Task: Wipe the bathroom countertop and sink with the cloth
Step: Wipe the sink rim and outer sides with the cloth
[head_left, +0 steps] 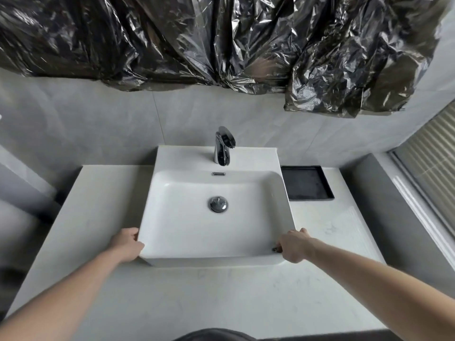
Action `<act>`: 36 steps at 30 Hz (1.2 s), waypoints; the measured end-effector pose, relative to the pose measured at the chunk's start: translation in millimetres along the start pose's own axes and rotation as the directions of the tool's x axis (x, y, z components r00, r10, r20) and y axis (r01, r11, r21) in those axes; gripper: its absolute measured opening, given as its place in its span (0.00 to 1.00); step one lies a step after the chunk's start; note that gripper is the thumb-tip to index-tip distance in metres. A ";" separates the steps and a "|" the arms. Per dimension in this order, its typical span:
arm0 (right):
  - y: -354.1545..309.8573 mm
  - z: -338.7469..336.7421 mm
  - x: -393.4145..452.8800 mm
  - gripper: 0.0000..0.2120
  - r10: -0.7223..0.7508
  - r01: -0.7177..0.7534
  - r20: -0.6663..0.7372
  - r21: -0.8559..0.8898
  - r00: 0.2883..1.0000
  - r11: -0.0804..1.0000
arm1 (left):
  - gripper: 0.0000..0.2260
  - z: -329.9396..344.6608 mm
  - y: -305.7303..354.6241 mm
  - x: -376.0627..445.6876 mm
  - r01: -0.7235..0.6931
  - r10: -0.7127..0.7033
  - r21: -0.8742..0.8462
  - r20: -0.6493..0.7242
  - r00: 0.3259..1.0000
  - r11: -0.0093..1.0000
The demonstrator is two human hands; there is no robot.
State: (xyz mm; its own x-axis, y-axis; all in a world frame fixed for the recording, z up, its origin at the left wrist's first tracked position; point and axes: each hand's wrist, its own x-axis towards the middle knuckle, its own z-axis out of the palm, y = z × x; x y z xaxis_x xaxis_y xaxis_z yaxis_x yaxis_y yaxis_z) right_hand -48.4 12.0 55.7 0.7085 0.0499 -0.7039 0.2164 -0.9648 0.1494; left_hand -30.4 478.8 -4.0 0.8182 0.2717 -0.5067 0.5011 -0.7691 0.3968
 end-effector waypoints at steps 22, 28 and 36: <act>33.1 -23.5 63.2 0.23 -0.058 0.008 -0.415 -0.122 0.908 0.992 | 0.05 -8.3 28.7 48.1 -0.002 -0.001 0.154 0.019 1.000 0.988; 48.6 -70.6 127.4 0.27 0.074 -0.124 -0.511 -0.064 0.856 0.990 | 0.03 1.8 16.8 54.1 -0.019 0.022 0.101 -0.033 0.999 0.995; 43.4 -70.6 127.6 0.18 0.069 -0.100 -0.455 -0.043 0.888 0.994 | 0.03 0.3 21.4 61.3 0.021 -0.020 0.063 -0.014 1.000 0.998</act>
State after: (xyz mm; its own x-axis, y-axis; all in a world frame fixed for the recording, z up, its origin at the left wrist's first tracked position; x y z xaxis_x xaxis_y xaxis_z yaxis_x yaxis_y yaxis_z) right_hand 98.8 -5.2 21.4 0.9497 0.0948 -0.2985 0.1732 -0.9530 0.2486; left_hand 30.3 478.8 -26.7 0.8119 0.2949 -0.5039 0.4992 -0.7981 0.3374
